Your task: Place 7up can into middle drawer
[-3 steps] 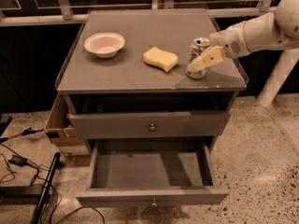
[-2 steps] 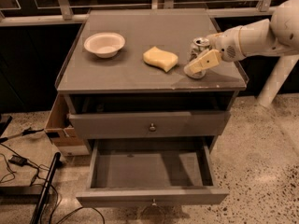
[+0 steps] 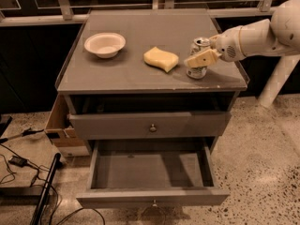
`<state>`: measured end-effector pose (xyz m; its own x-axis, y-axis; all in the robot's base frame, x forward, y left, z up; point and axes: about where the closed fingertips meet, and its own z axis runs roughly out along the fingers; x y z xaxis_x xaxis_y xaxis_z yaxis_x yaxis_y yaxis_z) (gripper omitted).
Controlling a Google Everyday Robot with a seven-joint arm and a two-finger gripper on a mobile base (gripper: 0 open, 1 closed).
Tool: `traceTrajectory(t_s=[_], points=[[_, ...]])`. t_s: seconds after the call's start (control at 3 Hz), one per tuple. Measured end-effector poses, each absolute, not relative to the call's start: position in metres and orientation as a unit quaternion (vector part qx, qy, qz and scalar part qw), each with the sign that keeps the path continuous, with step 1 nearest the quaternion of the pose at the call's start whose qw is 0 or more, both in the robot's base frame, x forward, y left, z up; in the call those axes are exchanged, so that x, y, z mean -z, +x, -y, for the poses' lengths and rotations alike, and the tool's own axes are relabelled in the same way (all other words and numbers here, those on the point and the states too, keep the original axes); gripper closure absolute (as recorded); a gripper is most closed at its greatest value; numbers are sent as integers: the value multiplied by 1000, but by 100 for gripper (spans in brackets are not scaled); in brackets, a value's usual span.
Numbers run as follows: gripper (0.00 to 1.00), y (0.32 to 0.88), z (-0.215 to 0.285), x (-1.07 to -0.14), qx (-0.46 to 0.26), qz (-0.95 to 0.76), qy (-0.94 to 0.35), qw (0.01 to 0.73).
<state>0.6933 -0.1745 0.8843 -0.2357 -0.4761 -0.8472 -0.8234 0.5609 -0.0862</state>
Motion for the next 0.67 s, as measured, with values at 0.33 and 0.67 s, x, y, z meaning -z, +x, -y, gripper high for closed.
traceTrajectory(t_s=[0.33, 0.67], points=[[66, 693, 175, -884, -194, -762, -426, 448], [89, 693, 175, -884, -194, -762, -427, 447]])
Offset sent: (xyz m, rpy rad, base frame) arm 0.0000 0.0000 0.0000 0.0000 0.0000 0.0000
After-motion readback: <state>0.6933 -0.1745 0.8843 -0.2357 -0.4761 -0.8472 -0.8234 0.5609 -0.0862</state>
